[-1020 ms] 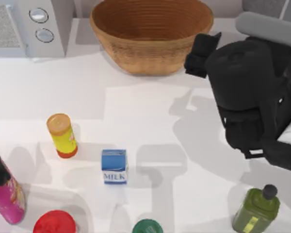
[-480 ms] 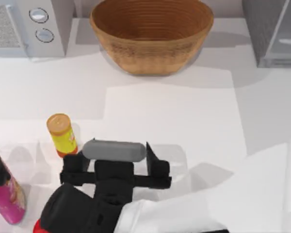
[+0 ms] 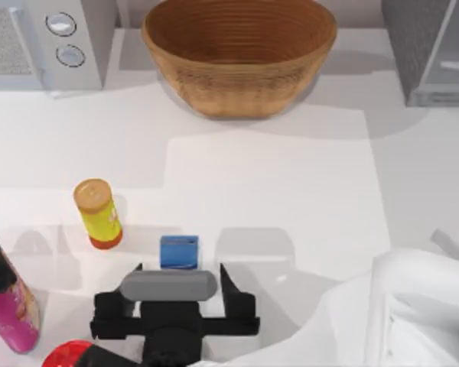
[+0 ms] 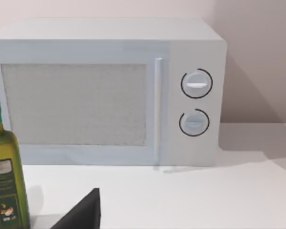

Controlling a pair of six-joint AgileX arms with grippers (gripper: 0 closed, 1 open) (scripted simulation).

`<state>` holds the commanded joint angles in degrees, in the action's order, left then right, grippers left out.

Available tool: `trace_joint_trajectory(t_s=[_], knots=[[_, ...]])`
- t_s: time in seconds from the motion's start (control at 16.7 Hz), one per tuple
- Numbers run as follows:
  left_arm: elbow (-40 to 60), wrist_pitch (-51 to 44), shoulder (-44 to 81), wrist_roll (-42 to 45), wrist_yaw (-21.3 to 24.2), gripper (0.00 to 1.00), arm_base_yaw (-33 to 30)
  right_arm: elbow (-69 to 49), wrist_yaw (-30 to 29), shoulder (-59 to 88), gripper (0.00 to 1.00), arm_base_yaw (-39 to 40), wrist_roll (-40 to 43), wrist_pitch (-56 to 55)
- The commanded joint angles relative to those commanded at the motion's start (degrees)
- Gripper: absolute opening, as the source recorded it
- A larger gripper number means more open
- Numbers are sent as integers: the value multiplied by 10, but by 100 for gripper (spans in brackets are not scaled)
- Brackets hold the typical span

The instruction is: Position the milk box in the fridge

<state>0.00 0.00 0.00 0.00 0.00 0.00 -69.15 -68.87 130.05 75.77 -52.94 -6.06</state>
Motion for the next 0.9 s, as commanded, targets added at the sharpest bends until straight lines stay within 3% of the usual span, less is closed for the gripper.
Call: trace_joint_trajectory(t_s=[0.9], knots=[[0, 0, 0, 0, 0, 100, 0, -10, 41, 43, 100, -64, 119, -143]])
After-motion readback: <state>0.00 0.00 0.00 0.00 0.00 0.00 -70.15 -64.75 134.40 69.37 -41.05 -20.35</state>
